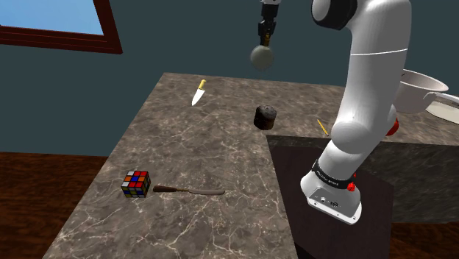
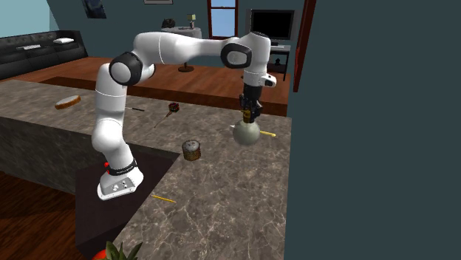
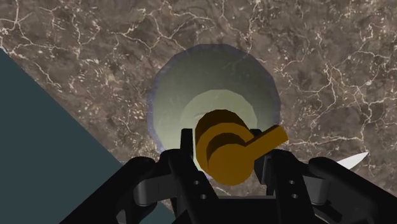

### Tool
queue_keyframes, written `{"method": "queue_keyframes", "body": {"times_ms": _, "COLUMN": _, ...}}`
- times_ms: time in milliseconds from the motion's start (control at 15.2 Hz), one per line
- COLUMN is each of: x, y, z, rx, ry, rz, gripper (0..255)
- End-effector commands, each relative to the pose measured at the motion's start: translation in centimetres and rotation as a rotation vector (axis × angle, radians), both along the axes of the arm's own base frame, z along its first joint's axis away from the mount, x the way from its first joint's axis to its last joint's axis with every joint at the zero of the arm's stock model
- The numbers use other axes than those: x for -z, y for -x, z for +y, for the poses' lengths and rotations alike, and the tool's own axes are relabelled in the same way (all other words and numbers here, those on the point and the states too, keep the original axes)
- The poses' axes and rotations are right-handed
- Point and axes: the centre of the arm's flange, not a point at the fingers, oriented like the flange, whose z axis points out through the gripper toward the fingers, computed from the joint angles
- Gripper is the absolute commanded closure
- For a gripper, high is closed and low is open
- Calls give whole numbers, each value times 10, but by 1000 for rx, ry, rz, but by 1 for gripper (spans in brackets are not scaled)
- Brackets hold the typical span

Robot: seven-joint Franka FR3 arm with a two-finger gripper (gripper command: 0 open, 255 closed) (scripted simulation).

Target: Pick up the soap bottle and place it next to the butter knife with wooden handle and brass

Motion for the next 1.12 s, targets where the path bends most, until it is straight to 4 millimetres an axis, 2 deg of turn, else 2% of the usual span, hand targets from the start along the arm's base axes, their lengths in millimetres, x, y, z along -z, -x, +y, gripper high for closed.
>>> {"method": "queue_keyframes", "body": {"times_ms": 0, "x": -11, "y": 1, "z": 1, "rx": 0, "ry": 0, "rz": 0, "gripper": 255}}
{"method": "queue_keyframes", "body": {"times_ms": 858, "x": -76, "y": 1, "z": 1, "rx": 0, "ry": 0, "rz": 0, "gripper": 255}}
{"method": "queue_keyframes", "body": {"times_ms": 1056, "x": -76, "y": 17, "z": 37, "rx": 0, "ry": 0, "rz": 0, "gripper": 255}}
